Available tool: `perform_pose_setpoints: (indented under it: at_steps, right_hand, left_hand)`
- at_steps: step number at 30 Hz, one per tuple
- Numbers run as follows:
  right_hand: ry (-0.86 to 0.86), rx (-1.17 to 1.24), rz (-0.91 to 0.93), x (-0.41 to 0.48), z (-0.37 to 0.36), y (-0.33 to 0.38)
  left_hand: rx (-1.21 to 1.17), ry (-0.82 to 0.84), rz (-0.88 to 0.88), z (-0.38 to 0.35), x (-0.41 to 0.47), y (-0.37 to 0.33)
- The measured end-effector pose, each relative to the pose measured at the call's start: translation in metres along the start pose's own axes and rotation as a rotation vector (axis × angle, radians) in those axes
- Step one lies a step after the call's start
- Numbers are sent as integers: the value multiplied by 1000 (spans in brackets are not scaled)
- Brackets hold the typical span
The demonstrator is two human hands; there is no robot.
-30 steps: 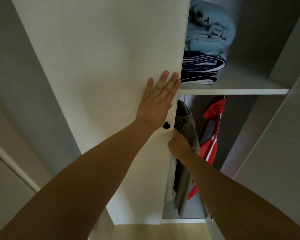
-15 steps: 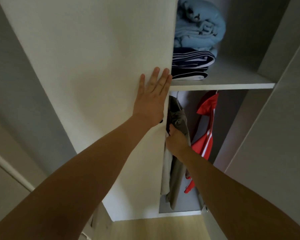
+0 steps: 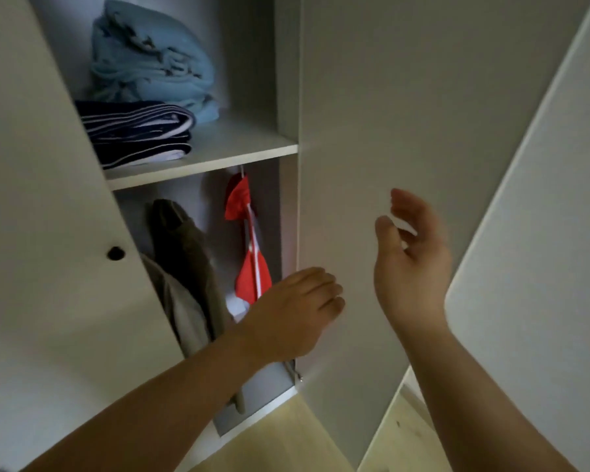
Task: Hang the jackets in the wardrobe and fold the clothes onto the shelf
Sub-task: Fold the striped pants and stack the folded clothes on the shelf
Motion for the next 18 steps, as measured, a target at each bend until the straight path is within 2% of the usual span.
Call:
perform_pose_setpoints:
  at_steps: [3, 5, 7, 10, 13, 18]
  right_hand:
    - [-232, -152, 120, 9, 70, 9]
    - [-318, -184, 57, 23, 97, -1]
    - [-231, -209, -130, 44, 102, -23]
    - [45, -162, -352, 61, 84, -51]
    - [63, -234, -261, 65, 86, -44]
    - [93, -321, -103, 50, 81, -22]
  left_hand:
    - [1, -27, -127, -12, 39, -40]
    - [9, -16, -180, -18, 58, -57]
    - [31, 3, -224, -26, 74, -71]
    - [119, 103, -264, -43, 87, -79]
    - [235, 191, -295, -57, 89, -78]
    - [386, 127, -402, -58, 73, -84]
Point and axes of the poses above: each hand's wrist, its own x-axis towards the middle knuckle, its own z-axis out of the back of the hand, y = z × x, the point moved 9 cm from there along x, towards the middle knuckle, and after that the axes turned 5 degrees about x, right-handed, at the moved point
